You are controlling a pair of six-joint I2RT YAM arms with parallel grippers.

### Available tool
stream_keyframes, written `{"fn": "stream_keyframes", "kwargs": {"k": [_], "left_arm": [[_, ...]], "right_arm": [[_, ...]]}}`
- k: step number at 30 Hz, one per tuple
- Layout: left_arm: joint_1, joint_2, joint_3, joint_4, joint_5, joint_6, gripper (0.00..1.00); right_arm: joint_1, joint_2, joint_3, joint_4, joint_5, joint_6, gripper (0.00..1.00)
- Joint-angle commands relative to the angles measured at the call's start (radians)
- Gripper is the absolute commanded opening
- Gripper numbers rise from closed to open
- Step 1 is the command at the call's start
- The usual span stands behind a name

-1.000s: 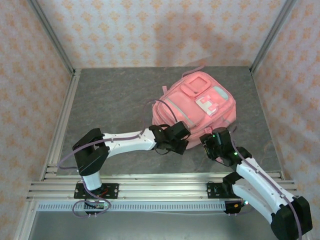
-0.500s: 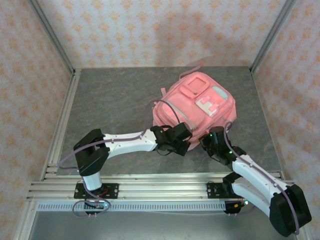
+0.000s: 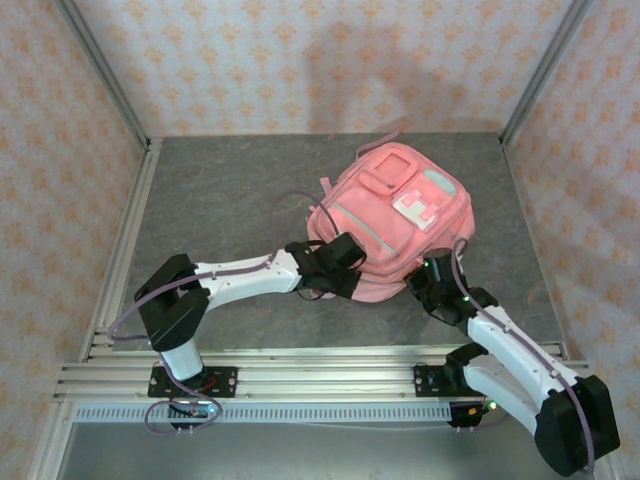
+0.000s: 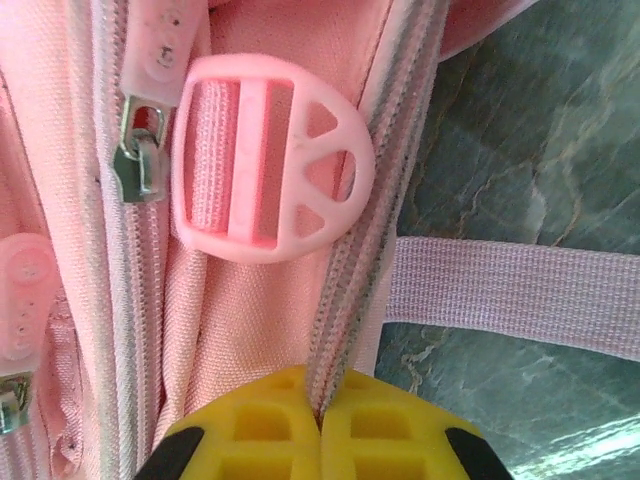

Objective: Pack books, pencil case, and school supplies into a backpack

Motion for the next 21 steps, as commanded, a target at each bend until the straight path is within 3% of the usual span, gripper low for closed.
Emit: {"fn": "stream_keyframes", "kwargs": {"k": [1,8,13,17,20,21], "left_arm": [[0.041,-0.036,-0.066,-0.08,-0.097,0.002,0.0],[0.043,-0.056,-0.105,-0.059,-0.06,-0.014,0.0],[0.038,-0.05,-0.098,-0.013,0.012,-0.014,0.0],[0.019,-0.023,-0.063,-0.014,0.026,-0.015,0.0],[0.014,0.0,-0.028,-0.009,0.044,-0.045,0.0],[0.014,0.012,-0.014,-0.007,0.053,-0.047,0.0]], "right_arm": [[-0.053,0.027,0.077,-0.078,0.141,-0.143,0.0],[-0.107,0.209,0.223,-0.098,0.115,-0.275,0.0],[-0.148,0.351,0.335,0.022,-0.091,-0.354,0.0],[-0.149,0.474,0.493,-0.024,-0.143,-0.389,0.0],[-0.15,0.527,0.567,-0.043,-0.146,-0.393,0.05],[-0.15,0.536,0.585,-0.053,-0.146,-0.391,0.12]]}}
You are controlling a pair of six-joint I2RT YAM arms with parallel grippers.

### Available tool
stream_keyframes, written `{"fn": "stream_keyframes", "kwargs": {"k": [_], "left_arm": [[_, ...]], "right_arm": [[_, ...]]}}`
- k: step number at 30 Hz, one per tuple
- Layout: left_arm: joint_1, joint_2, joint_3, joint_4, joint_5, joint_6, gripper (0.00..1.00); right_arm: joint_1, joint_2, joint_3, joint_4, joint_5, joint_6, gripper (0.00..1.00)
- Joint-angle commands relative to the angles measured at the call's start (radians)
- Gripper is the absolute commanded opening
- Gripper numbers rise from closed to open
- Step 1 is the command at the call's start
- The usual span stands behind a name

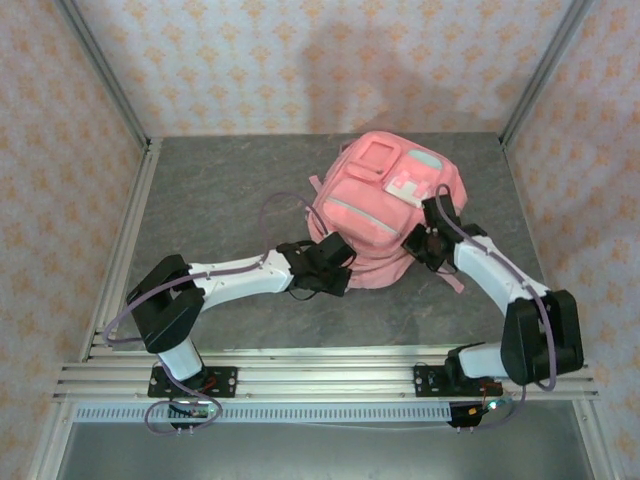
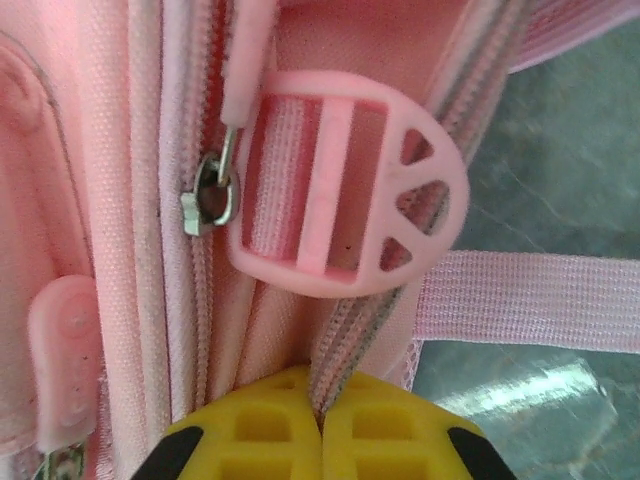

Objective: Pack books, pencil case, and school supplies into a backpack

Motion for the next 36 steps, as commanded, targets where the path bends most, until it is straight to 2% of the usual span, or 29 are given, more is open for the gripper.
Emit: {"fn": "stream_keyframes", "kwargs": {"k": [1,3,4,6,11,16,22,26,32,33,36], "left_arm": [[-0.015,0.044,0.051,-0.044,0.057,-0.031,0.0],[-0.017,0.072,0.085,-0.036,0.074,-0.035,0.0],[-0.019,0.089,0.107,-0.031,0.083,-0.037,0.0],[-0.024,0.125,0.15,-0.031,0.098,-0.04,0.0],[-0.057,0.18,0.243,-0.035,0.124,-0.044,0.0],[-0.101,0.185,0.282,-0.034,0.139,-0.054,0.0],[-0.141,0.174,0.293,-0.034,0.147,-0.064,0.0],[-0.151,0.159,0.285,-0.039,0.143,-0.066,0.0],[-0.151,0.125,0.266,-0.056,0.113,-0.053,0.0],[-0.152,0.121,0.264,-0.062,0.104,-0.049,0.0],[-0.149,0.113,0.248,-0.073,0.085,-0.039,0.0]], "right_arm": [[0.0,0.011,0.105,0.1,-0.023,-0.034,0.24],[-0.001,0.002,0.103,0.085,-0.015,-0.016,0.47],[-0.001,-0.011,0.095,0.074,-0.009,-0.003,0.55],[0.0,-0.058,0.062,0.059,0.0,0.025,0.6],[0.0,-0.27,-0.106,0.061,-0.007,0.196,0.56],[0.001,-0.487,-0.34,0.197,-0.115,0.429,0.52],[0.03,-0.553,-0.397,0.213,-0.131,0.488,0.61],[0.034,-0.51,-0.397,0.23,-0.128,0.482,0.6],[0.052,-0.418,-0.415,0.284,-0.118,0.477,0.48],[0.052,-0.408,-0.419,0.289,-0.111,0.473,0.45],[0.052,-0.394,-0.425,0.293,-0.09,0.451,0.24]]}}
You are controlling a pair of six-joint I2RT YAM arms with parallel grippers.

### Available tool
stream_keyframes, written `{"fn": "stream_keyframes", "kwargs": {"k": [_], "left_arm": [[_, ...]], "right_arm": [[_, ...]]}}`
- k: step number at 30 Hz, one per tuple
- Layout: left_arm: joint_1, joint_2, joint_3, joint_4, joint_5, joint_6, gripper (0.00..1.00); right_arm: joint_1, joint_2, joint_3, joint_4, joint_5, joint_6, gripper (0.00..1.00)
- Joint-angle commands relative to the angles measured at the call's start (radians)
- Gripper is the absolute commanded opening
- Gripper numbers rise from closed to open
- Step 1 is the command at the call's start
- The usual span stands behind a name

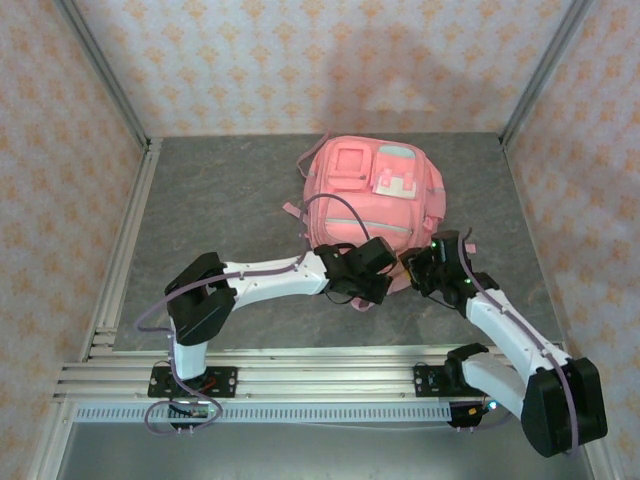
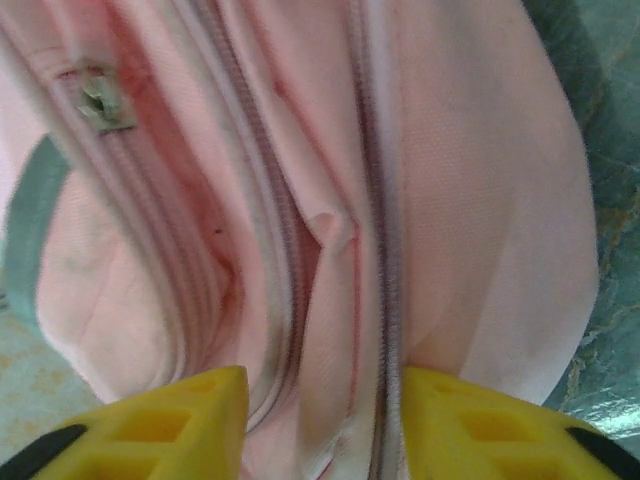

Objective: Pack books, pencil case, and school supplies into a backpack

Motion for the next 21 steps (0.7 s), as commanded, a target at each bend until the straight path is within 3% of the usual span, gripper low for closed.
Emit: {"fn": "stream_keyframes", "kwargs": {"k": [1,4,21], "left_arm": [[-0.016,-0.066,-0.021,-0.046,-0.012,0.013,0.0],[0.0,-0.079,-0.06,-0.046,-0.026,0.014,0.0],[0.146,-0.223,-0.314,-0.024,-0.088,0.032,0.0]], "right_arm": [[0.004,0.009,-0.009,0.021,0.039,-0.028,0.16],[0.003,0.005,0.013,-0.025,0.078,-0.063,0.0],[-0.069,0.002,0.135,-0.181,0.186,-0.232,0.0]]}}
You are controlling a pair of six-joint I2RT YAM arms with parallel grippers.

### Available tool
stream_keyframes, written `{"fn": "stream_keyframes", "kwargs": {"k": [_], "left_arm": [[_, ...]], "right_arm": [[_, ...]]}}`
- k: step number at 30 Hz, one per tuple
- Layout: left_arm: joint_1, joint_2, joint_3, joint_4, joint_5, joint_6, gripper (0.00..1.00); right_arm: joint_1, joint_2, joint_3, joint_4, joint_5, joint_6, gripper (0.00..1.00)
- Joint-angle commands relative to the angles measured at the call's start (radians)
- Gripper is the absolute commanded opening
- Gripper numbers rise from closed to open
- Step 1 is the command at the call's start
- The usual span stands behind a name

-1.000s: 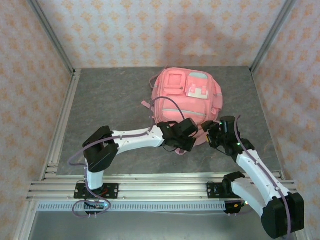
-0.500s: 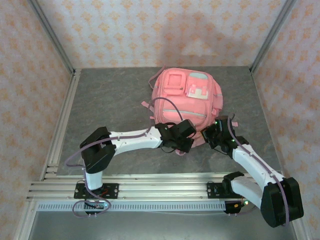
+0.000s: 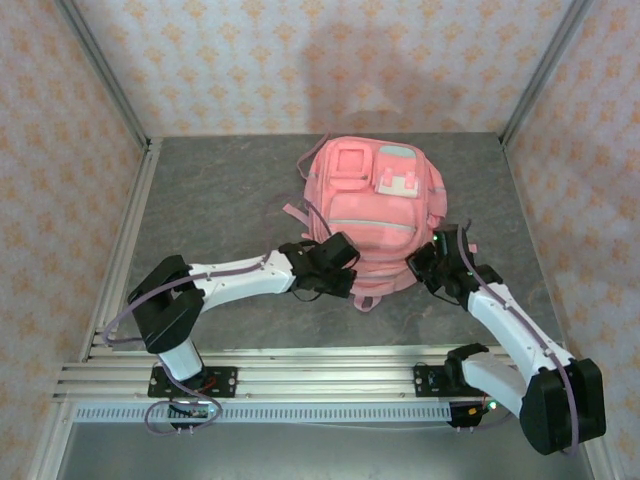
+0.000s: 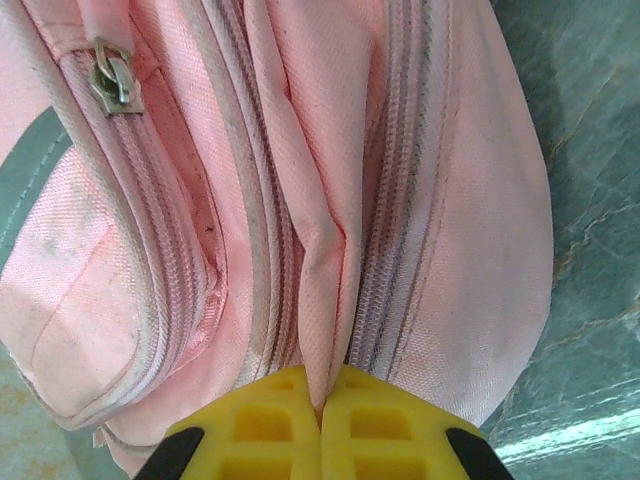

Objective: Pack books, pencil case, and school supplies into a backpack

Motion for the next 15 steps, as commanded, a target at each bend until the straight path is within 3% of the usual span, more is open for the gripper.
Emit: {"fn": "stream_keyframes", "kwargs": {"k": [1,5,9,10,12,15], "left_arm": [[0.027,-0.045,-0.057,-0.051,-0.042,0.019,0.0],[0.035,-0.061,-0.081,-0.046,-0.044,0.018,0.0],[0.035,-0.045,-0.077,-0.022,-0.013,0.004,0.0],[0.034,-0.036,-0.072,-0.006,0.008,-0.002,0.0],[0.033,-0.015,-0.053,0.019,0.043,-0.017,0.0],[0.023,0.001,-0.029,0.054,0.076,-0.03,0.0]], "right_arm": [[-0.055,0.002,0.057,-0.049,0.129,-0.066,0.0],[-0.086,0.039,0.124,-0.07,0.166,-0.11,0.0],[-0.101,0.112,0.199,-0.087,0.208,-0.137,0.07],[-0.101,0.127,0.211,-0.09,0.206,-0.136,0.13],[-0.101,0.149,0.228,-0.103,0.177,-0.119,0.33],[-0.101,0.12,0.215,-0.139,0.156,-0.065,0.5]]}}
